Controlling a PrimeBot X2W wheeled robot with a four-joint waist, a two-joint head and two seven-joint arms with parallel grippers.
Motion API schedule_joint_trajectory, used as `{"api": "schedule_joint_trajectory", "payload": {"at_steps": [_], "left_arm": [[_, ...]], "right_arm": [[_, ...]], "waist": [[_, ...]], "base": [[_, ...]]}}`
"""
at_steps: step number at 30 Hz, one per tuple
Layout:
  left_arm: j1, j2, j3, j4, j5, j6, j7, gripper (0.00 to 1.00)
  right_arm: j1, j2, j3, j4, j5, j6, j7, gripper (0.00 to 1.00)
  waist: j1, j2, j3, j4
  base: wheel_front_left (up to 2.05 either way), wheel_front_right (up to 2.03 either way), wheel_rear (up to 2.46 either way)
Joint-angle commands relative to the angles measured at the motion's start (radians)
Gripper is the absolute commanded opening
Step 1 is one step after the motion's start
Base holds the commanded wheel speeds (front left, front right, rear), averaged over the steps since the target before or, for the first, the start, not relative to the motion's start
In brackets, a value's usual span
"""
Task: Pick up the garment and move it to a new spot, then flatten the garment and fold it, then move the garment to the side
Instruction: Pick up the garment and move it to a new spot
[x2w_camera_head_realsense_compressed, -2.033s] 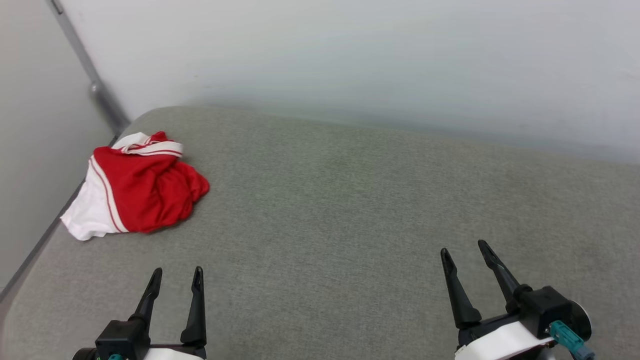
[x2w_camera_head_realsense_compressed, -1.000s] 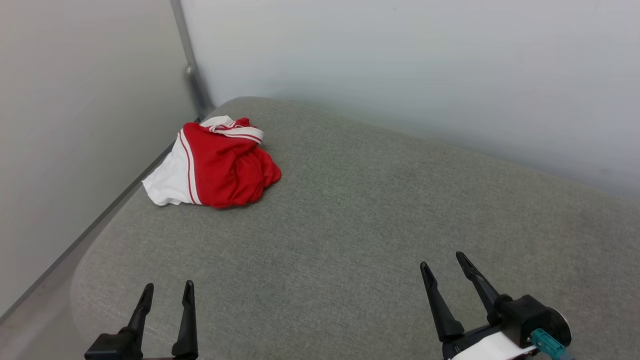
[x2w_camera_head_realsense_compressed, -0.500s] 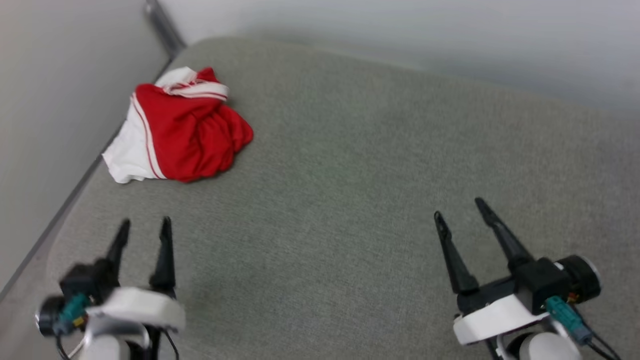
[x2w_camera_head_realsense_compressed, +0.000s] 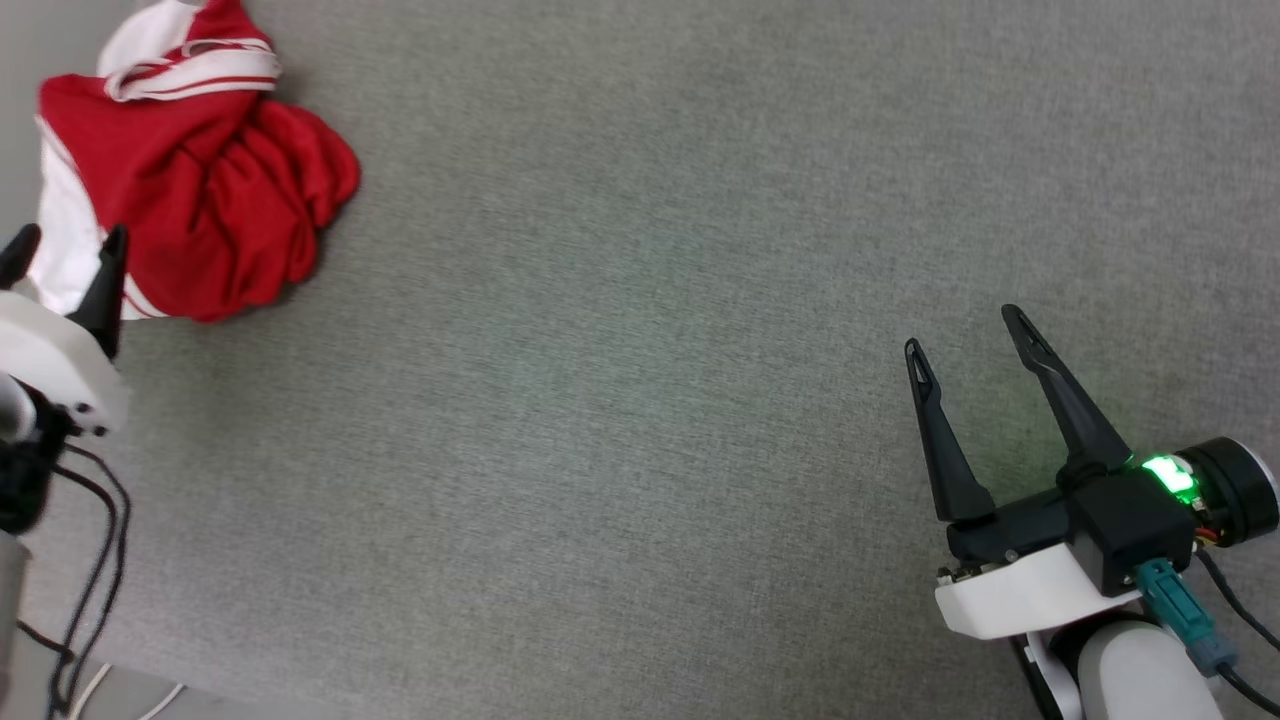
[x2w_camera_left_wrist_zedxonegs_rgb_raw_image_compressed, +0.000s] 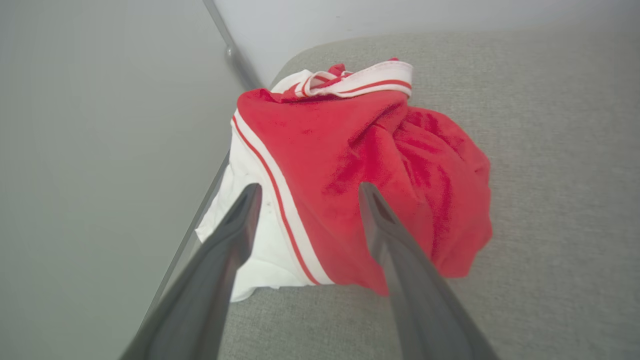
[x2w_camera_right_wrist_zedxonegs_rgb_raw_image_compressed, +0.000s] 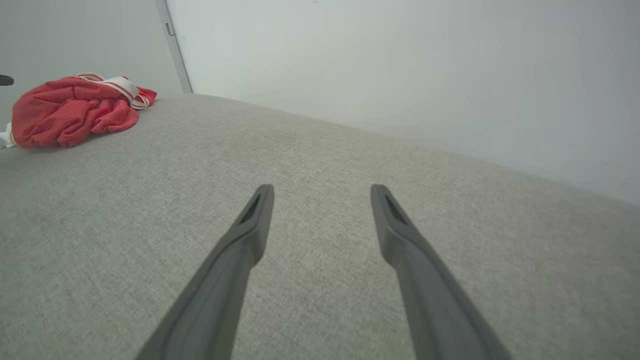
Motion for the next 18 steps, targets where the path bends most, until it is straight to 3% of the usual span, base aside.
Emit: {"api": "schedule_joint_trajectory", "payload": {"at_steps": [1,10,16,17,18], "left_arm": [[-0.028,0.025,-0.026,0.016,-0.035,0.001,0.038,1.00],[-0.166,0.166,-0.211,0.078,-0.345,0.001,0.373,1.00],[-0.192,0.197,-0.287,0.100,-0.448,0.001,0.489,1.00],[-0.189,0.195,-0.299,0.102,-0.462,0.001,0.502,0.96],[-0.187,0.193,-0.309,0.103,-0.476,0.001,0.507,0.37]], "right_arm": [[-0.017,-0.001,-0.001,-0.011,-0.006,0.000,0.001,1.00],[-0.028,-0.001,-0.006,-0.038,-0.021,0.000,0.007,1.00],[-0.036,-0.001,-0.015,-0.039,-0.026,0.000,0.003,1.00],[-0.036,-0.001,-0.017,-0.037,-0.026,0.000,0.004,1.00],[-0.036,-0.001,-0.019,-0.034,-0.026,0.000,0.004,1.00]], "waist": [[-0.0003,0.0000,0.049,-0.033],[-0.0003,0.0000,0.127,-0.063],[-0.0003,0.0000,0.158,-0.076],[-0.0003,0.0000,0.160,-0.076],[-0.0003,0.0000,0.161,-0.076]], "base": [[0.00,0.00,0.00],[0.00,0.00,0.00],[0.00,0.00,0.00],[0.00,0.00,0.00],[0.00,0.00,0.00]]}}
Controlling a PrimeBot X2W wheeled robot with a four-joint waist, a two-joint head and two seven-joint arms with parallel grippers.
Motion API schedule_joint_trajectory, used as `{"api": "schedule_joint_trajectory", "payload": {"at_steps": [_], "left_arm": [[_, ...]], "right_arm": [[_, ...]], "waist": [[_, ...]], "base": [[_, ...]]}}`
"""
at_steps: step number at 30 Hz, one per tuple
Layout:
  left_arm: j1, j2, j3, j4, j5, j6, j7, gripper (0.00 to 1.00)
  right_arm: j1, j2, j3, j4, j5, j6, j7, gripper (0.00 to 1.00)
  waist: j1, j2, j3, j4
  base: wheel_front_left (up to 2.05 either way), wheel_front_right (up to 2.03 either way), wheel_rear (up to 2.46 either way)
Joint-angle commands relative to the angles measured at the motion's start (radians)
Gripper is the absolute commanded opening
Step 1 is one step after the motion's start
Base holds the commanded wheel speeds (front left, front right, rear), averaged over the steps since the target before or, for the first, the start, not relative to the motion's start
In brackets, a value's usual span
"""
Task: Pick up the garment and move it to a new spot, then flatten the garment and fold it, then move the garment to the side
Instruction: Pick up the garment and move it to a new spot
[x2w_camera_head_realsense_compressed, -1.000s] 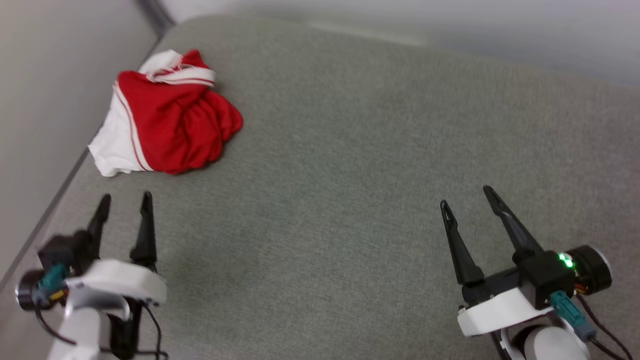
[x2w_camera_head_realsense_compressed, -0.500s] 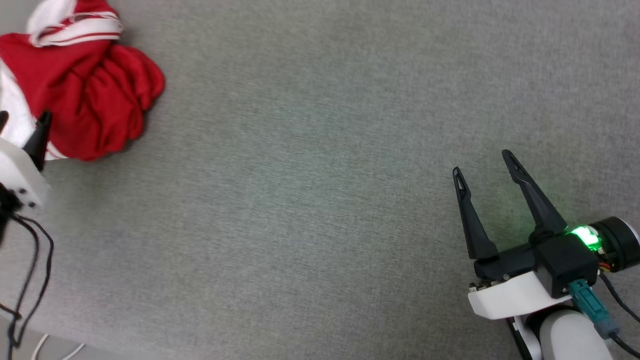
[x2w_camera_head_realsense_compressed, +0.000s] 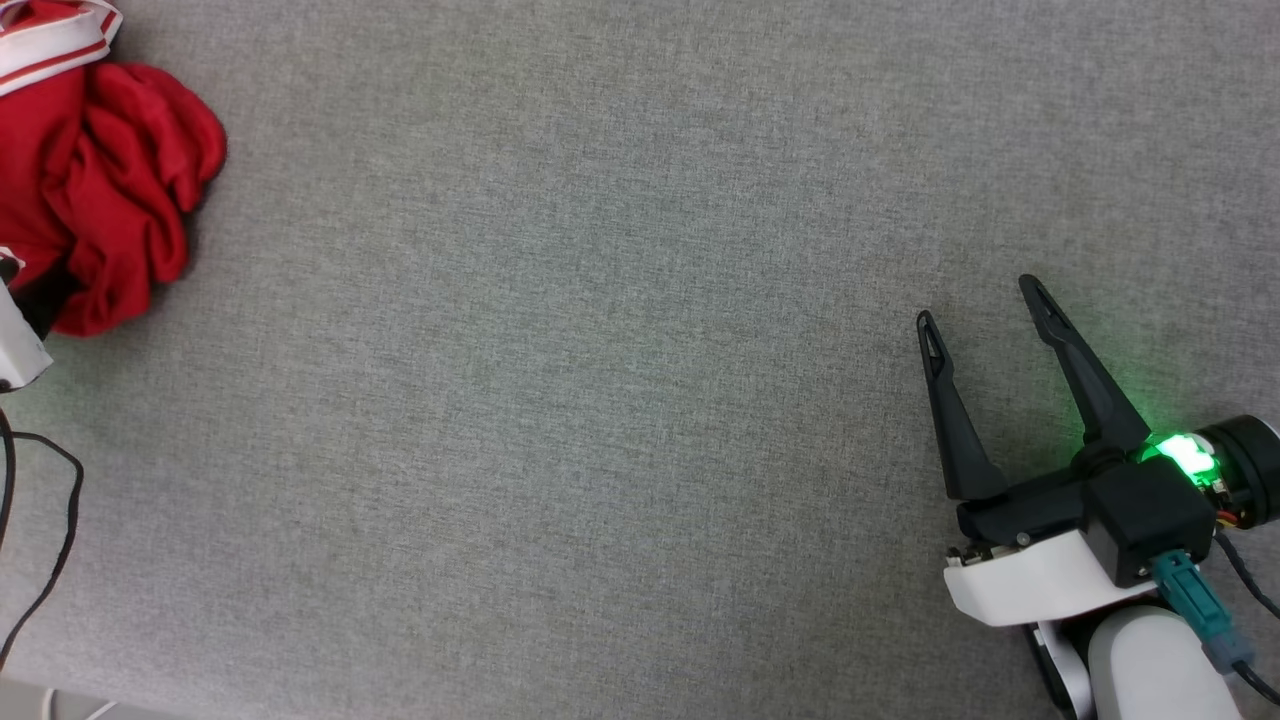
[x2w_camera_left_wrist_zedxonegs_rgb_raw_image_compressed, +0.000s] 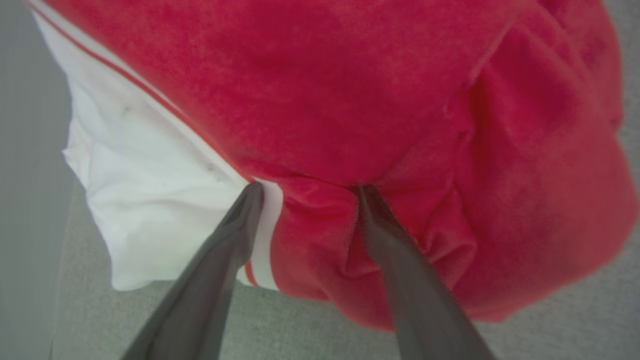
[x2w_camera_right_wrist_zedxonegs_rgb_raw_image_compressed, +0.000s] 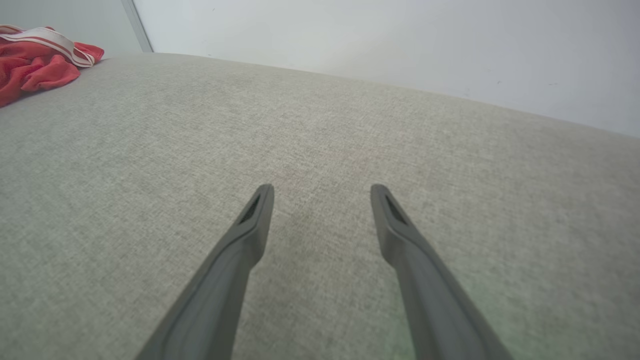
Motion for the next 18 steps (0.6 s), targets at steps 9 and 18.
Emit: {"api": "schedule_joint_trajectory", "payload": {"at_steps": [9,18], "left_arm": [[0.026,0.038,-0.095,-0.041,-0.052,0.001,-0.149,0.00],[0.131,0.149,-0.273,-0.271,-0.049,0.001,-0.291,0.00]], "right_arm": [[-0.014,-0.001,-0.001,0.068,0.027,0.000,-0.033,1.00],[0.020,-0.001,-0.010,0.147,0.081,0.000,-0.066,1.00]], "waist": [[-0.0001,0.0000,-0.105,-0.007],[-0.0001,0.0000,-0.270,-0.041]], "base": [[0.00,0.00,0.00],[0.00,0.00,0.00]]}}
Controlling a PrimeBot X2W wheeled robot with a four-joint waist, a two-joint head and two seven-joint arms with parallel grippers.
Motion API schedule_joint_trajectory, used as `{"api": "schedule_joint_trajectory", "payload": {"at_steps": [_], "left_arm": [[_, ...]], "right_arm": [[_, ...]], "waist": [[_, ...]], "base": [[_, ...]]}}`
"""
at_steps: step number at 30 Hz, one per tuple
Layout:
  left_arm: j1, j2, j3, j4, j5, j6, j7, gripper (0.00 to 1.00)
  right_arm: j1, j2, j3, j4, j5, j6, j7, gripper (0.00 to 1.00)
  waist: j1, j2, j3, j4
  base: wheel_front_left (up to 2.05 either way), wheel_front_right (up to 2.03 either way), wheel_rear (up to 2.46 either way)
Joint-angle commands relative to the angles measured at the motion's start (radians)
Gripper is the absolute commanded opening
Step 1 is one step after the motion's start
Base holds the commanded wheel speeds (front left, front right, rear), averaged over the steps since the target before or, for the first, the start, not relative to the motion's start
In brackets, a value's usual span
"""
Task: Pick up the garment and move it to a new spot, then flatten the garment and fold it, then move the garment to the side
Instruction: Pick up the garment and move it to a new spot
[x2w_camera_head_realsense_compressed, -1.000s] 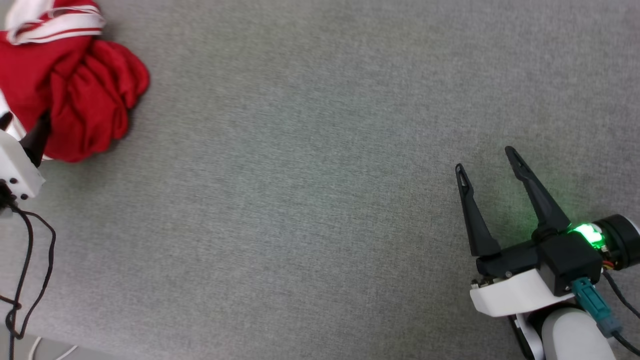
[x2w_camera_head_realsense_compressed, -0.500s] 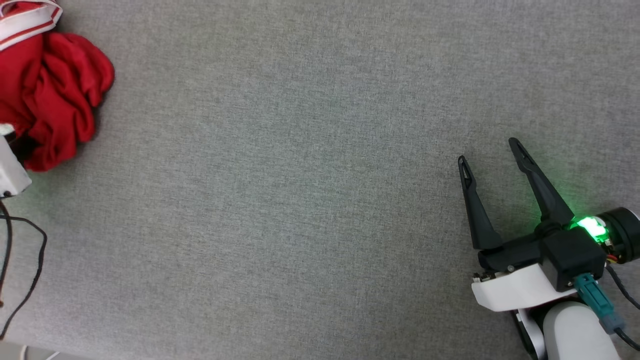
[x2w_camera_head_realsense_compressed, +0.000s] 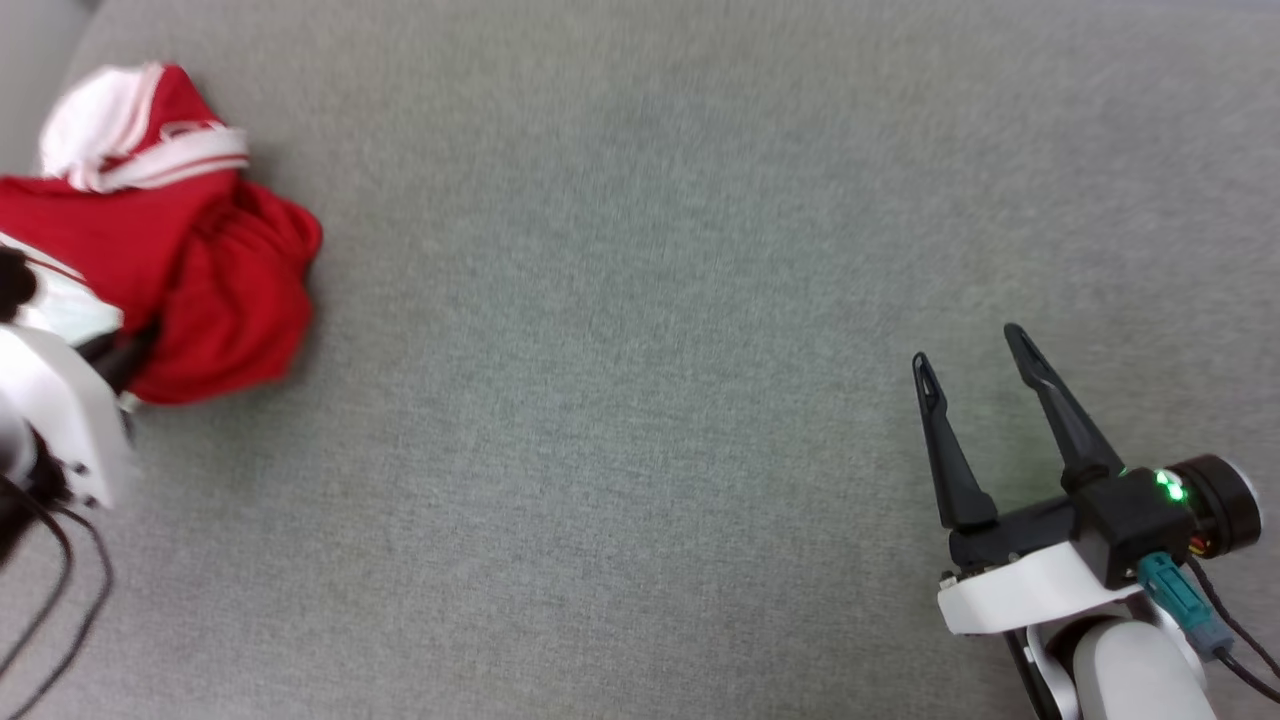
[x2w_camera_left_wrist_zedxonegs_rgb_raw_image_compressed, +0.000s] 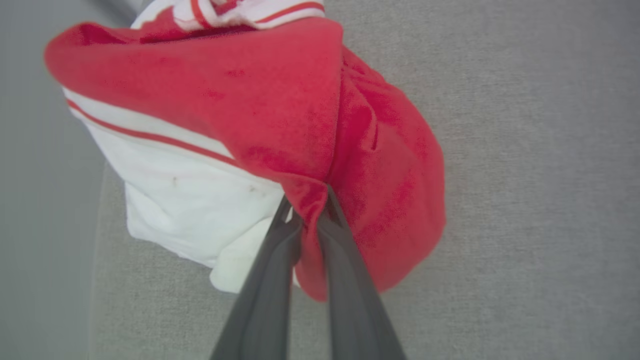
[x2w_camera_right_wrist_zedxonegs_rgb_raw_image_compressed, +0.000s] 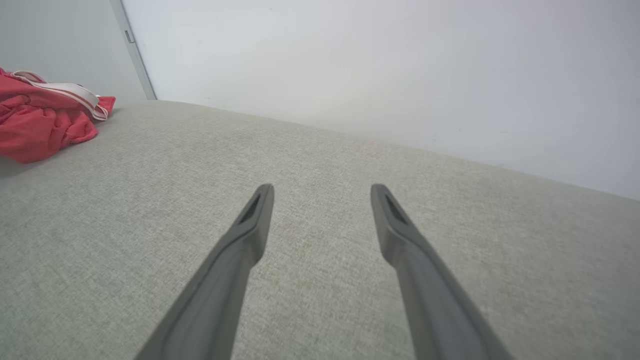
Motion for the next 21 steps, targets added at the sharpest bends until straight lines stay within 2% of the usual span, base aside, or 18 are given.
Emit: {"api": "schedule_joint_trajectory", "payload": {"at_steps": [1,5,10,15,18,21], "left_arm": [[0.025,0.003,-0.024,-0.046,-0.004,0.001,-0.023,0.00],[0.058,-0.014,-0.081,-0.144,0.014,0.001,-0.058,0.00],[0.090,-0.081,-0.137,-0.249,0.057,0.015,-0.080,0.00],[0.102,-0.194,-0.193,-0.344,0.108,0.079,-0.079,0.00],[0.090,-0.289,-0.224,-0.364,0.130,0.125,-0.076,0.00],[0.059,-0.392,-0.257,-0.343,0.151,0.150,-0.071,0.00]], "right_arm": [[0.018,0.000,-0.008,0.013,0.006,0.000,-0.008,1.00],[0.034,0.001,-0.011,0.048,0.032,0.000,-0.018,1.00],[0.055,0.000,-0.003,0.075,0.056,0.000,-0.028,1.00],[0.056,0.000,-0.009,0.079,0.058,0.000,-0.032,1.00],[0.045,0.000,-0.020,0.074,0.060,0.000,-0.035,1.00],[0.034,0.000,-0.027,0.075,0.064,0.000,-0.037,1.00]], "waist": [[0.0001,0.0000,-0.072,-0.023],[0.0001,0.0000,-0.137,-0.043],[0.0001,0.0000,-0.197,-0.086],[0.0001,0.0000,-0.225,-0.143],[0.0001,0.0000,-0.221,-0.184],[0.0001,0.0000,-0.211,-0.230]], "base": [[0.00,0.00,0.00],[0.00,0.00,0.00],[0.00,0.00,0.00],[0.00,0.00,0.00],[0.00,0.00,0.00],[0.00,0.00,0.00]]}}
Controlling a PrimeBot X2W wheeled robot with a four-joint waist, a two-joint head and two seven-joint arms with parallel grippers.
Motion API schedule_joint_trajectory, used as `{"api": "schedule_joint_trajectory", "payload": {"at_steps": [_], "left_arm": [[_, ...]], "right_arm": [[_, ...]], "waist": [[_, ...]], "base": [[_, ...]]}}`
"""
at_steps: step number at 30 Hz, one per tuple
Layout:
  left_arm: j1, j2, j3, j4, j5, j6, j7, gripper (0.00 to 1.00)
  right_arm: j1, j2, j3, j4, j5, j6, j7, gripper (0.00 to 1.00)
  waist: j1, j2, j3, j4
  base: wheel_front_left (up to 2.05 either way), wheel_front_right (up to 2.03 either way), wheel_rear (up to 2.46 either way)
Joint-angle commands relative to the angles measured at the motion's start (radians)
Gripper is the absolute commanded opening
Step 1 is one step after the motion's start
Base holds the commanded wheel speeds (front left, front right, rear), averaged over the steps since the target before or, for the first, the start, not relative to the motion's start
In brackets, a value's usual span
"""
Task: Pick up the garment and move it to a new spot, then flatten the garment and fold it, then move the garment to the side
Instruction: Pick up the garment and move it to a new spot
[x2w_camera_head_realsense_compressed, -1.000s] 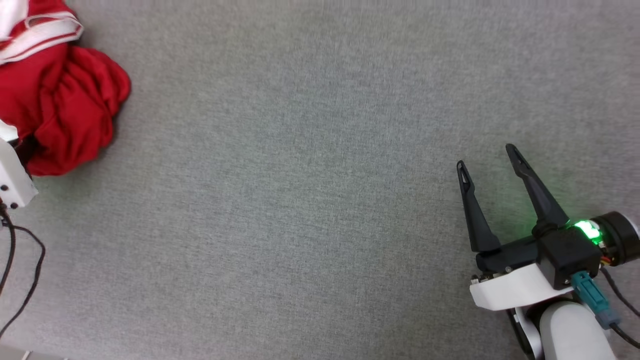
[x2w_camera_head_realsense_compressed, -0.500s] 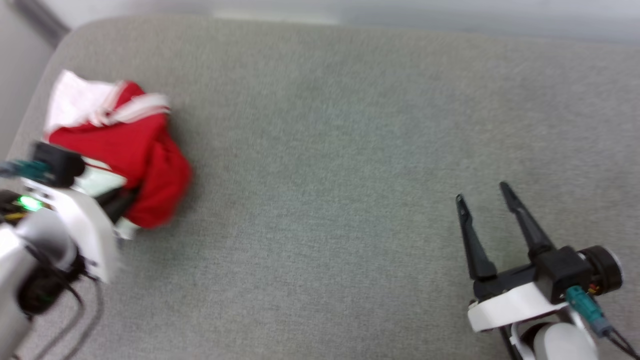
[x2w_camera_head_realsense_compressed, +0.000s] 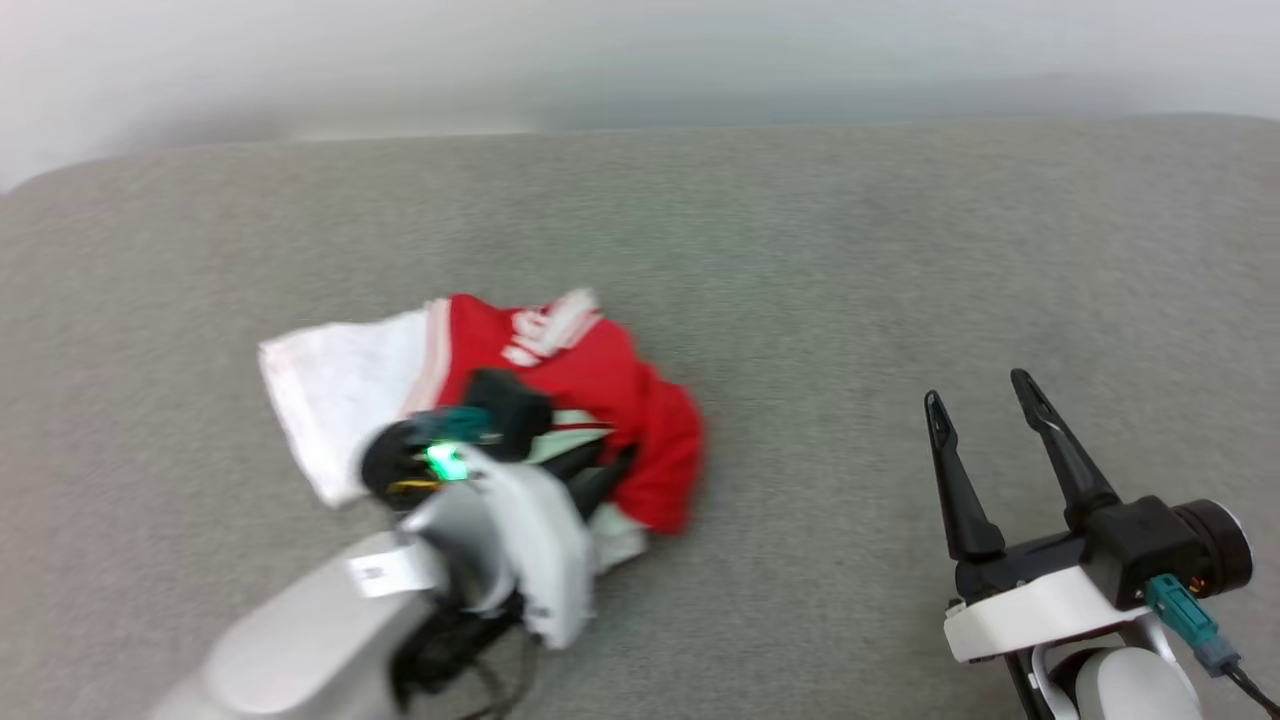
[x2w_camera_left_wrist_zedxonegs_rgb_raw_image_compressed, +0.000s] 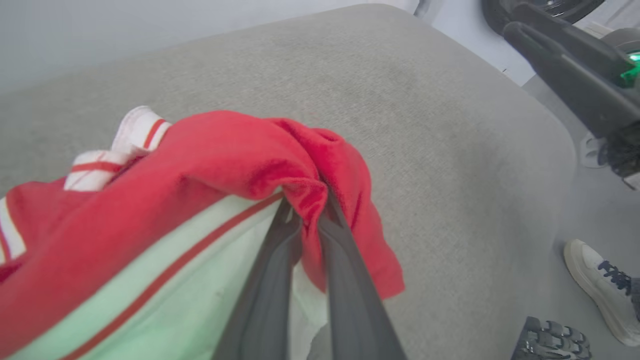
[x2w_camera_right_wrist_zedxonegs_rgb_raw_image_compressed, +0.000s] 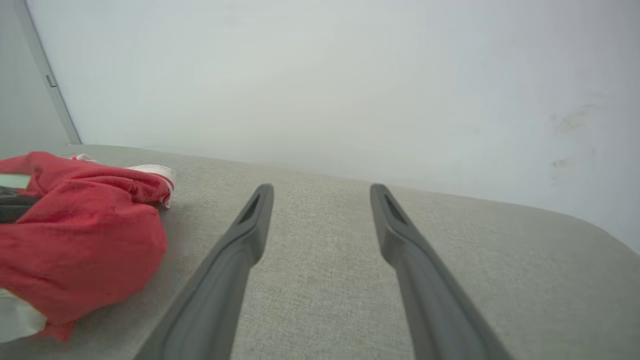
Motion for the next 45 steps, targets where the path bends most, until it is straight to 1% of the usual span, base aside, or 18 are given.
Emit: {"api": "schedule_joint_trajectory", "payload": {"at_steps": [1,6,11,12,13,16,18,21,22,23,25,29,30,31,33,38,41,45], "left_arm": [[-0.030,-0.057,-0.015,0.016,0.011,0.006,0.000,0.00],[-0.090,-0.204,-0.052,0.090,0.022,-0.004,0.002,0.00],[-0.147,-0.310,-0.080,0.205,0.037,-0.027,-0.002,0.00],[-0.156,-0.325,-0.085,0.232,0.043,-0.032,-0.006,0.34],[-0.165,-0.337,-0.091,0.256,0.048,-0.035,-0.011,1.00],[-0.180,-0.365,-0.120,0.322,0.070,-0.054,-0.015,1.00],[-0.184,-0.386,-0.118,0.353,0.070,-0.065,-0.041,1.00],[-0.190,-0.395,-0.111,0.376,0.075,-0.071,-0.076,1.00],[-0.196,-0.403,-0.105,0.393,0.084,-0.080,-0.117,1.00],[-0.196,-0.403,-0.105,0.393,0.084,-0.080,-0.117,1.00],[-0.204,-0.409,-0.099,0.403,0.093,-0.089,-0.164,1.00],[-0.207,-0.398,-0.076,0.410,0.107,-0.095,-0.255,1.00],[-0.208,-0.378,-0.060,0.410,0.120,-0.081,-0.303,1.00],[-0.208,-0.378,-0.060,0.410,0.120,-0.081,-0.303,1.00],[-0.202,-0.350,-0.040,0.407,0.138,-0.063,-0.340,1.00],[-0.145,-0.252,0.046,0.367,0.176,-0.009,-0.383,1.00],[-0.078,-0.177,0.142,0.294,0.220,0.038,-0.388,1.00],[0.090,-0.095,0.290,0.158,0.290,0.086,-0.387,1.00]], "right_arm": [[-0.012,0.001,-0.002,-0.001,0.005,0.000,-0.006,1.00],[-0.030,0.001,-0.018,-0.011,0.014,0.000,-0.007,1.00],[-0.044,0.001,-0.027,-0.014,0.023,0.000,-0.008,1.00],[-0.046,0.001,-0.029,-0.017,0.026,0.000,-0.008,1.00],[-0.047,0.001,-0.030,-0.019,0.028,0.000,-0.008,1.00],[-0.045,0.001,-0.035,-0.023,0.034,0.000,-0.008,1.00],[-0.041,0.001,-0.040,-0.024,0.035,0.000,-0.009,1.00],[-0.035,0.001,-0.044,-0.021,0.035,0.000,-0.009,1.00],[-0.032,0.001,-0.045,-0.018,0.032,0.000,-0.009,1.00],[-0.032,0.001,-0.045,-0.018,0.032,0.000,-0.009,1.00],[-0.026,0.001,-0.048,-0.013,0.027,0.000,-0.009,1.00],[-0.017,0.001,-0.049,-0.003,0.015,0.000,-0.009,1.00],[-0.005,0.001,-0.050,0.005,0.009,0.000,-0.009,1.00],[-0.005,0.001,-0.050,0.005,0.009,0.000,-0.009,1.00],[0.004,0.001,-0.053,0.010,0.005,0.000,-0.009,1.00],[0.026,0.001,-0.061,0.020,-0.004,0.000,-0.009,1.00],[0.039,0.001,-0.055,0.023,-0.005,0.000,-0.009,1.00],[0.052,0.001,-0.060,0.022,-0.002,0.000,-0.009,1.00]], "waist": [[0.0002,-0.0001,0.011,-0.058],[0.0002,-0.0001,0.045,-0.132],[0.0002,-0.0001,0.074,-0.191],[0.0002,-0.0001,0.078,-0.201],[0.0002,-0.0001,0.082,-0.209],[0.0002,-0.0001,0.085,-0.221],[0.0002,-0.0001,0.081,-0.220],[0.0002,-0.0001,0.072,-0.211],[0.0002,-0.0001,0.058,-0.194],[0.0002,-0.0001,0.058,-0.194],[0.0002,-0.0001,0.040,-0.174],[0.0002,-0.0001,-0.005,-0.124],[0.0002,-0.0001,-0.030,-0.098],[0.0002,-0.0001,-0.030,-0.098],[0.0002,-0.0001,-0.055,-0.072],[0.0002,-0.0001,-0.102,-0.013],[0.0002,-0.0001,-0.120,0.006],[0.0002,-0.0001,-0.134,0.025]], "base": [[0.00,0.00,0.00],[0.00,0.00,0.00],[0.00,0.00,0.00],[0.00,0.00,0.00],[0.00,0.00,0.00],[0.00,0.00,0.00],[0.00,0.00,0.00],[0.00,0.00,0.00],[0.00,0.00,0.00],[0.00,0.00,0.00],[0.00,0.00,0.00],[0.00,0.00,0.00],[0.00,0.00,0.00],[0.00,0.00,0.00],[0.00,0.00,0.00],[0.00,0.00,0.00],[0.00,0.00,0.00],[0.00,0.00,0.00]]}}
